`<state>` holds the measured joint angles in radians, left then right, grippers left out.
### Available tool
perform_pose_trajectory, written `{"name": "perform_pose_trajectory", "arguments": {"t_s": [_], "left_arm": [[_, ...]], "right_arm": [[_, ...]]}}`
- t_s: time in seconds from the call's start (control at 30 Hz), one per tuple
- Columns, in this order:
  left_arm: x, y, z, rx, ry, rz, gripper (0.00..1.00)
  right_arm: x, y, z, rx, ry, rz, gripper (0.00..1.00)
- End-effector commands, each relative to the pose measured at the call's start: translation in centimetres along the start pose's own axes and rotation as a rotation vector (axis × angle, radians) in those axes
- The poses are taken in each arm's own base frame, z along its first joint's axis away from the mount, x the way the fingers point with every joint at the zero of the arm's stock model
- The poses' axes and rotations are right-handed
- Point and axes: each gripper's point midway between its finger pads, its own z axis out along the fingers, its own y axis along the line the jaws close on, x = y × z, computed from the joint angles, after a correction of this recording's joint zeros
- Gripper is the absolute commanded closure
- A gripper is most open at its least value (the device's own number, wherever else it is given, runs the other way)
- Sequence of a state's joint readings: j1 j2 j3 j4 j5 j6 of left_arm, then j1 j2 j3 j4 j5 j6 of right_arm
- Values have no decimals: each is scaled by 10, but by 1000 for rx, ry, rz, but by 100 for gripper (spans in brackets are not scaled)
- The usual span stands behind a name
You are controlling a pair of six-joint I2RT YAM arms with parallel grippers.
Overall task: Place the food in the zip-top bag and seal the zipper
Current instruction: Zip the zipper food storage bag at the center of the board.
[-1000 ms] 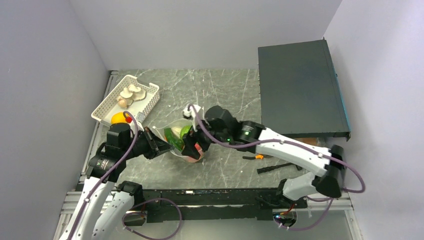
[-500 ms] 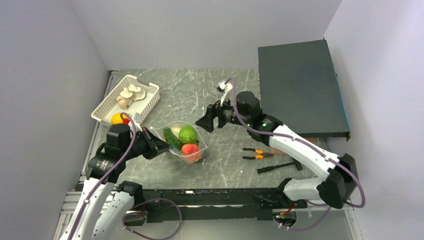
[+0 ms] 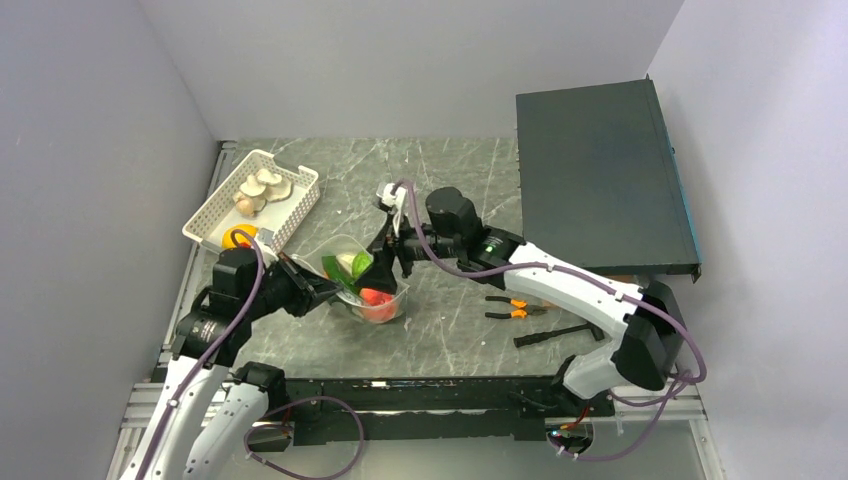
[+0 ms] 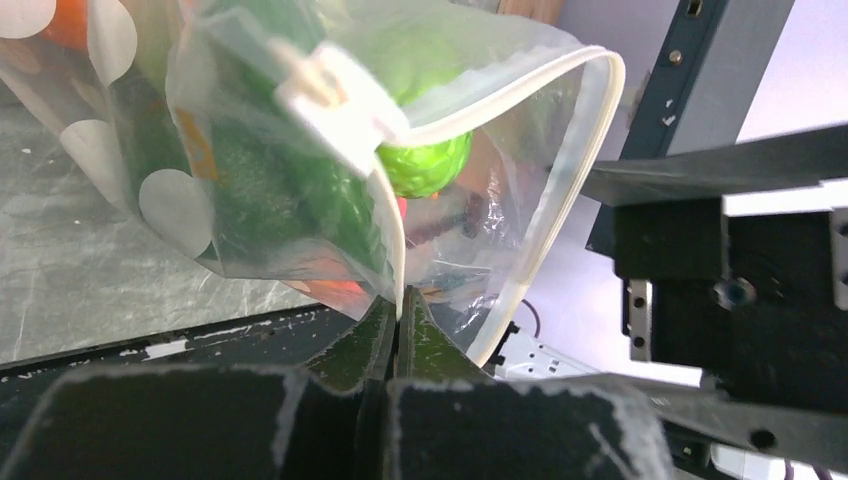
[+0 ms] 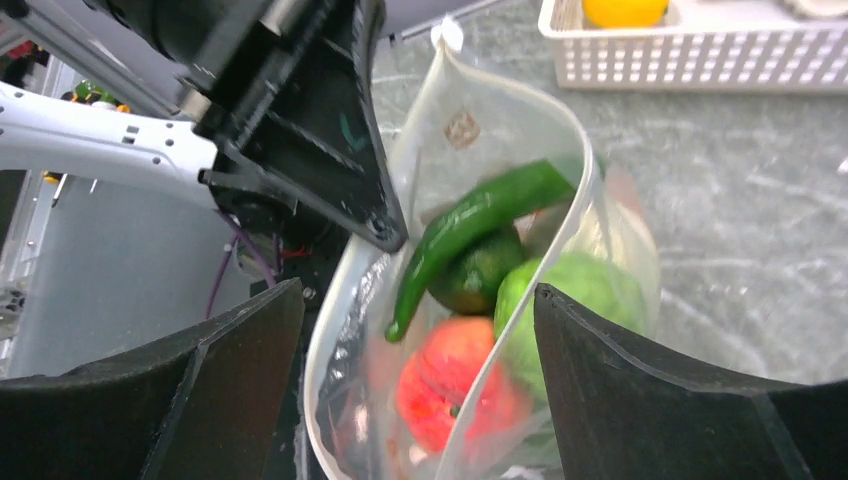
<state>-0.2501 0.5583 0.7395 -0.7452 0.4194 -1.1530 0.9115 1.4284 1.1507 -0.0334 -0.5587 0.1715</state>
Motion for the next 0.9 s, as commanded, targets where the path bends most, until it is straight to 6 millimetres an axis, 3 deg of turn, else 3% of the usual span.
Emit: {"name": "perform_pose_trajectory", "arguments": {"t_s": [0.0, 0.27, 0.37, 0.53, 0.73, 0.87], "left_arm": [[-15, -19, 1, 37, -53, -39, 100], [-18, -17, 6, 11, -60, -143, 100], [-18, -14, 5, -11, -66, -219, 100], [-20, -11, 9, 16, -89, -262, 100], [-19, -10, 4, 12, -96, -256, 100], [-18, -6, 0, -16, -105, -269, 100]], "right_arm": [[-25, 1, 10, -12, -40, -132, 14], [-11, 22, 31, 24, -21, -268, 15], [-14, 26, 33, 17, -22, -245, 15], [1, 34, 37, 25, 17, -300, 16], [-9, 10, 20, 262, 8, -379, 16], [9, 7, 21, 327, 28, -443, 22]]}}
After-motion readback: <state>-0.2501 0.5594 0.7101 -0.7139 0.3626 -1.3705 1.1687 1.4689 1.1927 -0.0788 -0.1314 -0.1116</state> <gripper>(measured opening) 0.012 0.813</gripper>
